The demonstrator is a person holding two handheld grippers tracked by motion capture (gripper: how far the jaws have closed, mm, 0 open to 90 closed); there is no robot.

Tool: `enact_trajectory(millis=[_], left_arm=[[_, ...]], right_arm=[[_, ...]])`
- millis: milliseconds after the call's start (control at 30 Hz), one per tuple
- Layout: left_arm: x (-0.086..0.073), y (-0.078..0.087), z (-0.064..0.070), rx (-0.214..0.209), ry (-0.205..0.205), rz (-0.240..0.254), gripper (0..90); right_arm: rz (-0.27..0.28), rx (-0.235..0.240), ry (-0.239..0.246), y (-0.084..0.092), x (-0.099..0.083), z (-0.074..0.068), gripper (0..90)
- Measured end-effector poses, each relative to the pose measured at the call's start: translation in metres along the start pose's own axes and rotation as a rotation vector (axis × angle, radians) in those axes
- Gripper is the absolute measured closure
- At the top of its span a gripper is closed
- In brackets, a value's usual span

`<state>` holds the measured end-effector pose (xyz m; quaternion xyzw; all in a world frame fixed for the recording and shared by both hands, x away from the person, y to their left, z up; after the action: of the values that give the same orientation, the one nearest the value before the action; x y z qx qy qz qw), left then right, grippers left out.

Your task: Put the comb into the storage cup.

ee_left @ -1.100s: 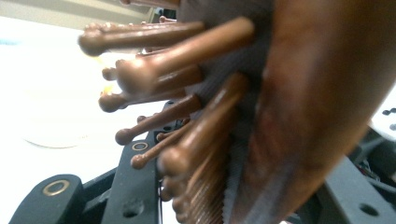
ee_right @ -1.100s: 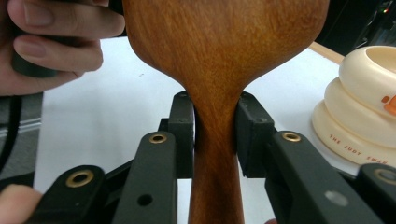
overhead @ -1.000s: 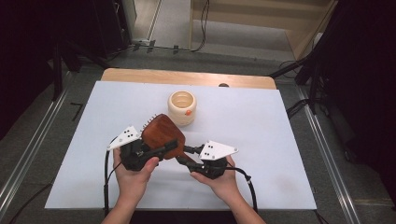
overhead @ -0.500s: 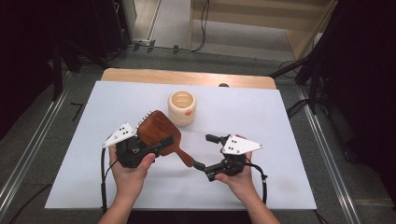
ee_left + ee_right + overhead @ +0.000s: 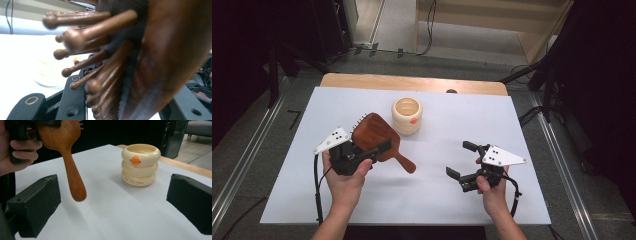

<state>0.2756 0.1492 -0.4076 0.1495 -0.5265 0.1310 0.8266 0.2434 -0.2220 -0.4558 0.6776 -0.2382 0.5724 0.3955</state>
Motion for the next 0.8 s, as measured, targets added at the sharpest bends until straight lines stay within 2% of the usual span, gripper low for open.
enact_trajectory(millis=[467, 800], left_arm=[[0.007, 0.004, -0.009, 0.028, -0.004, 0.004, 58.1], [0.022, 0.005, -0.012, 0.035, -0.025, 0.013, 58.0]], right_arm=[[0.009, -0.087, -0.008, 0.034, -0.024, 0.032, 0.0], [-0.002, -0.134, -0.006, 0.051, -0.037, 0.044, 0.0]])
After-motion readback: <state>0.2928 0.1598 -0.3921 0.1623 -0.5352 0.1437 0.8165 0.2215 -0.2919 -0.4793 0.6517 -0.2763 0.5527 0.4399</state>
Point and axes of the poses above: each handheld gripper's, and its own axes: y roughly backward along the jaws, x roughly out of its top, z roughly to its right, the point moved 1 cm from there along -y, roughly forward along the jaws, and after that the axes turned 14 degrees about -x, right-handed, at the moved point
